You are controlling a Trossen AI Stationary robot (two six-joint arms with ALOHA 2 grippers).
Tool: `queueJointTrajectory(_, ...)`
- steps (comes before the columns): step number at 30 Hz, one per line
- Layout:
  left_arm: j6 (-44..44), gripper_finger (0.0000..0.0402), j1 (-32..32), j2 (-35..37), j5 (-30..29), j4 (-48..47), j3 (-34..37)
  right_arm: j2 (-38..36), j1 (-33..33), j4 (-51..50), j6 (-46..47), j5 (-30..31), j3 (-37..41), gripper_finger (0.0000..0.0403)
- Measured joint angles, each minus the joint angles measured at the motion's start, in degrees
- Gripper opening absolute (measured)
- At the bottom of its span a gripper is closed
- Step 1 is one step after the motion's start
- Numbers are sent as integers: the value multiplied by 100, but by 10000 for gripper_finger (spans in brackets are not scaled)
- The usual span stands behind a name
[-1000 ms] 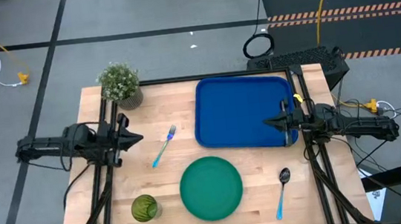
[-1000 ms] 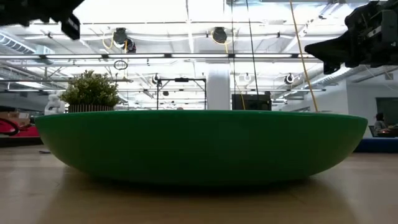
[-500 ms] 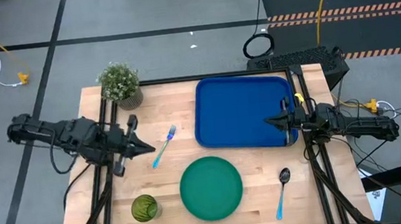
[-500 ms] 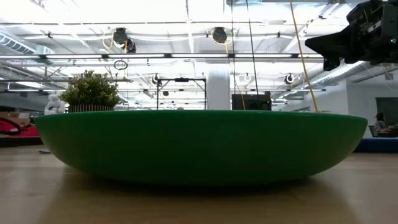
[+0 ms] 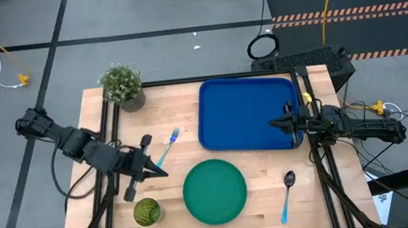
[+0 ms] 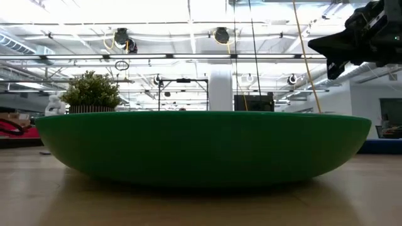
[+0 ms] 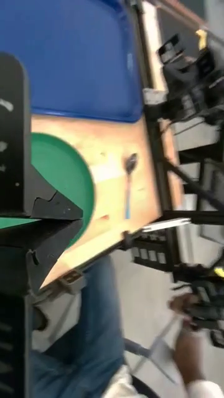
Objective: Pick and place plate/cup/fork/spoon on tray
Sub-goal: Put the green cup on the blue serving tray
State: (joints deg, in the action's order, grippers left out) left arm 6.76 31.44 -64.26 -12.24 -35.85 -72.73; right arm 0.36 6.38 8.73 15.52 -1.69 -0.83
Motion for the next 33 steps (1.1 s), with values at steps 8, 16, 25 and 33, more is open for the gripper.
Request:
queueJointTrajectory(8,684,5,603,-919,-134,-1122,-941,0,2,-52,1076,3,-1,0)
queueJointTrajectory(16,1687,5,1146,-1586,-39,-1990,-1475,17,1,-156,1245,9,2,0)
queueJointTrajectory(25,3283,6,1564,-2048,659,-2772,-1491,17,2,-177,1230,11,-1,0)
queueJointTrajectory(33,3334,9,1800,-2399,1173,-2469,-1491,17,2,-239,1125,13,1,0)
